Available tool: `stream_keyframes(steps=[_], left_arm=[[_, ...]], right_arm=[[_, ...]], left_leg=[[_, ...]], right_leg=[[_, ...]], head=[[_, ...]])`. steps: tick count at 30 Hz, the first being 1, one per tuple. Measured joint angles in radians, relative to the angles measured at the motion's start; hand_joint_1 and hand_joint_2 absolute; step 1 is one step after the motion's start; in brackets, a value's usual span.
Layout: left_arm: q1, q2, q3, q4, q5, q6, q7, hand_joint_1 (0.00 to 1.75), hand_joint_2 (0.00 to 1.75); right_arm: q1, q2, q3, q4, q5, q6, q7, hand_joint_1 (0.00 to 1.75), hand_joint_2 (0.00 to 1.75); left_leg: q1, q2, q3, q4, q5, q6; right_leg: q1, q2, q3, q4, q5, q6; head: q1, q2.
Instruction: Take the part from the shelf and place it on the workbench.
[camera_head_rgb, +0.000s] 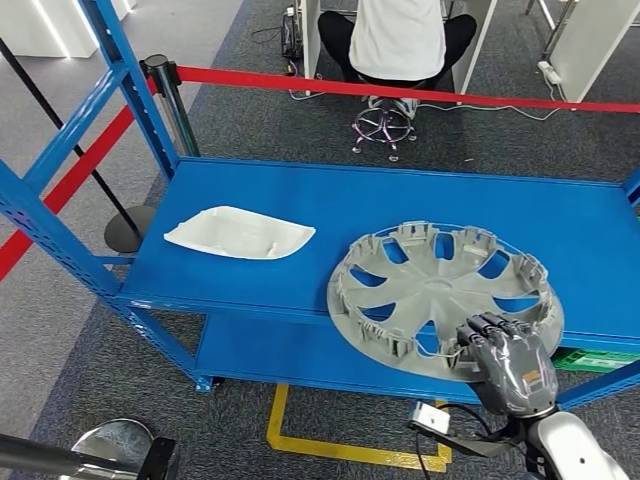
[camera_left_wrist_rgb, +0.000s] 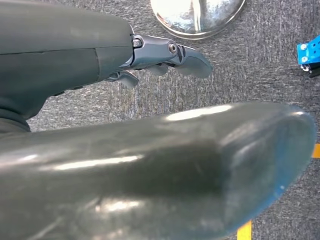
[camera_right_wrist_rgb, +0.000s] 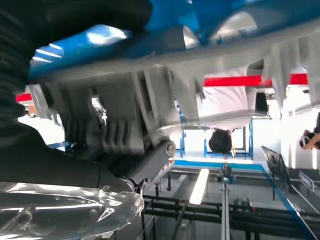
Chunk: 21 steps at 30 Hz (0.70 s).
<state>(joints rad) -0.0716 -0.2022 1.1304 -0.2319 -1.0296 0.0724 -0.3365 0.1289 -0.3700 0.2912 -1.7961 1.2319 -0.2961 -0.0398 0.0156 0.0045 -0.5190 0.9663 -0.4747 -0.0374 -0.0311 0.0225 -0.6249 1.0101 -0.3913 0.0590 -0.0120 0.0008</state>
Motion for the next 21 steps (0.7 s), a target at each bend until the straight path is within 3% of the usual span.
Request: stream_keyframes(steps=[4, 10, 14, 16, 20, 21], left_arm=[[-0.001, 0.000, 0.002, 0.000, -0.003, 0.000, 0.000, 0.00, 0.00], [-0.001, 0.000, 0.002, 0.000, -0.009, -0.003, 0.000, 0.00, 0.00], [-0.001, 0.000, 0.002, 0.000, -0.015, -0.003, 0.000, 0.00, 0.00], [-0.002, -0.001, 0.002, 0.000, -0.015, -0.004, 0.000, 0.00, 0.00], [-0.002, -0.002, 0.003, 0.000, -0.016, -0.004, 0.000, 0.00, 0.00], [-0.002, -0.002, 0.003, 0.000, -0.016, -0.004, 0.000, 0.00, 0.00]], right_arm=[[0.000, 0.000, -0.004, -0.002, 0.000, 0.000, -0.002, 1.75, 1.75], [0.000, 0.000, -0.016, 0.020, -0.007, 0.015, -0.006, 1.72, 1.75], [0.002, 0.000, -0.017, 0.028, -0.006, 0.023, -0.006, 0.00, 1.75], [0.002, 0.000, -0.018, 0.029, -0.003, 0.026, -0.005, 0.00, 1.75], [0.003, 0.000, -0.017, 0.031, 0.001, 0.029, -0.002, 1.75, 1.75], [0.003, 0.000, -0.017, 0.032, 0.002, 0.031, -0.001, 1.75, 1.75]], left_leg=[[0.000, 0.000, 0.000, 0.000, 0.000, 0.000], [0.000, 0.000, 0.000, 0.000, 0.000, 0.000], [0.000, 0.000, 0.000, 0.000, 0.000, 0.000], [0.000, 0.000, 0.000, 0.000, 0.000, 0.000], [0.000, 0.000, 0.000, 0.000, 0.000, 0.000], [0.000, 0.000, 0.000, 0.000, 0.000, 0.000]], right_leg=[[0.000, 0.000, 0.000, 0.000, 0.000, 0.000], [0.000, 0.000, 0.000, 0.000, 0.000, 0.000], [0.000, 0.000, 0.000, 0.000, 0.000, 0.000], [0.000, 0.000, 0.000, 0.000, 0.000, 0.000], [0.000, 0.000, 0.000, 0.000, 0.000, 0.000], [0.000, 0.000, 0.000, 0.000, 0.000, 0.000]], head=[[0.000, 0.000], [0.000, 0.000], [0.000, 0.000], [0.000, 0.000], [0.000, 0.000], [0.000, 0.000]])
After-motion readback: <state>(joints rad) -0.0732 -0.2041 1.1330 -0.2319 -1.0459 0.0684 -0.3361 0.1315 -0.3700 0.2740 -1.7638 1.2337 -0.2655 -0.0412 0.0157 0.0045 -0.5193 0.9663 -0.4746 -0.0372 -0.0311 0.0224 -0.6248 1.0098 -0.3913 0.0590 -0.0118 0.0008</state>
